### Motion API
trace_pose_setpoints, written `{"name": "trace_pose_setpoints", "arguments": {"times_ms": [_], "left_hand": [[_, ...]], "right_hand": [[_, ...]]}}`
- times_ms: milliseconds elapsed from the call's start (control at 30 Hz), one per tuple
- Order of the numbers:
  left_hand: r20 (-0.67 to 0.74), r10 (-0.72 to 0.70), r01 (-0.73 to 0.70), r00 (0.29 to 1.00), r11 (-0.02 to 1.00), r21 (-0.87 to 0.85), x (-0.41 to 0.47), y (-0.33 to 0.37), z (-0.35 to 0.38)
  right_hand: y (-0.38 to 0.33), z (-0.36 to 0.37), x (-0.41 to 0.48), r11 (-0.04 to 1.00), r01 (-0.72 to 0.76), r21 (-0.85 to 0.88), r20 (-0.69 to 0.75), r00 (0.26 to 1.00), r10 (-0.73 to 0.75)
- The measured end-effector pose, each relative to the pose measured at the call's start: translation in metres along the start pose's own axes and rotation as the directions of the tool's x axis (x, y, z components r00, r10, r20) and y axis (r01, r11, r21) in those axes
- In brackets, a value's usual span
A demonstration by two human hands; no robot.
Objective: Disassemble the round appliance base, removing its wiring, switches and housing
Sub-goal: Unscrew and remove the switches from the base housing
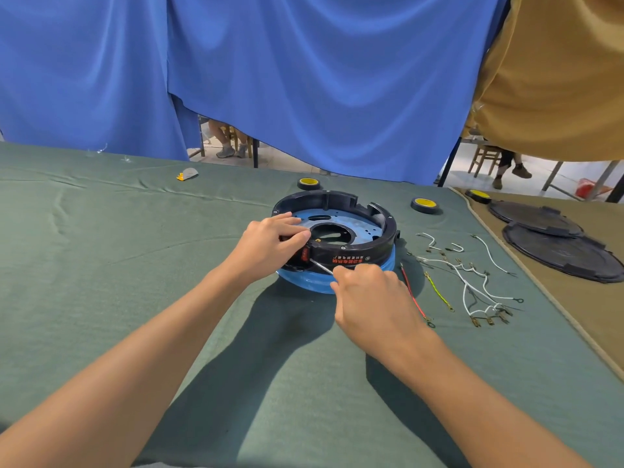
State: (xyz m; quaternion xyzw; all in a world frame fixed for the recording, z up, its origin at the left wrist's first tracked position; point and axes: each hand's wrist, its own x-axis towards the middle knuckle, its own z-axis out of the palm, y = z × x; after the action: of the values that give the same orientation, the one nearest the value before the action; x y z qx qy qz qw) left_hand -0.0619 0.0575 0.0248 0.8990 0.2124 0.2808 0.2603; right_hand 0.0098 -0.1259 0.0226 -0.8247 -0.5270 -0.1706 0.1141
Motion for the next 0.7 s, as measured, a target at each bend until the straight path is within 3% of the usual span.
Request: {"name": "trace_pose_setpoints", "arguments": {"times_ms": [100,167,233,267,300,333,400,433,700], "left_hand": [[-0.001,-0.011,0.011,1.000,1.000,-0.021,0.000,0.000,0.000],[-0.003,-0.019,0.019,1.000,0.999,-0.036,0.000,0.001,0.000],[-0.007,-0.022,0.022,1.000,0.999,-0.050,-0.001,0.001,0.001],[-0.013,-0.022,0.022,1.000,0.998,-0.059,-0.001,0.000,0.001],[-0.020,-0.022,0.021,1.000,0.998,-0.067,-0.002,0.000,0.001],[-0.023,-0.022,0.020,0.999,0.997,-0.071,-0.002,-0.001,0.001],[-0.026,-0.020,0.018,0.999,0.997,-0.073,-0.002,-0.002,0.002],[-0.029,-0.019,0.017,0.999,0.997,-0.074,-0.001,-0.002,0.002],[-0.027,-0.007,0.005,1.000,0.997,-0.074,-0.001,-0.004,0.002]], "right_hand": [[0.025,-0.004,0.019,0.942,-0.072,0.327,0.152,0.988,0.023],[0.043,-0.002,0.027,0.706,-0.289,0.647,0.334,0.939,0.078],[0.053,0.002,0.028,0.434,-0.453,0.778,0.475,0.877,0.063],[0.055,0.006,0.028,0.407,-0.464,0.787,0.488,0.871,0.050],[0.055,0.009,0.027,0.447,-0.437,0.780,0.467,0.883,0.050],[0.053,0.011,0.024,0.553,-0.369,0.747,0.405,0.912,0.063],[0.049,0.013,0.018,0.760,-0.191,0.622,0.200,0.976,0.081],[0.046,0.015,0.014,0.801,-0.131,0.585,0.110,0.991,0.082],[0.016,0.011,-0.001,0.931,0.000,0.366,-0.130,0.990,0.051]]}}
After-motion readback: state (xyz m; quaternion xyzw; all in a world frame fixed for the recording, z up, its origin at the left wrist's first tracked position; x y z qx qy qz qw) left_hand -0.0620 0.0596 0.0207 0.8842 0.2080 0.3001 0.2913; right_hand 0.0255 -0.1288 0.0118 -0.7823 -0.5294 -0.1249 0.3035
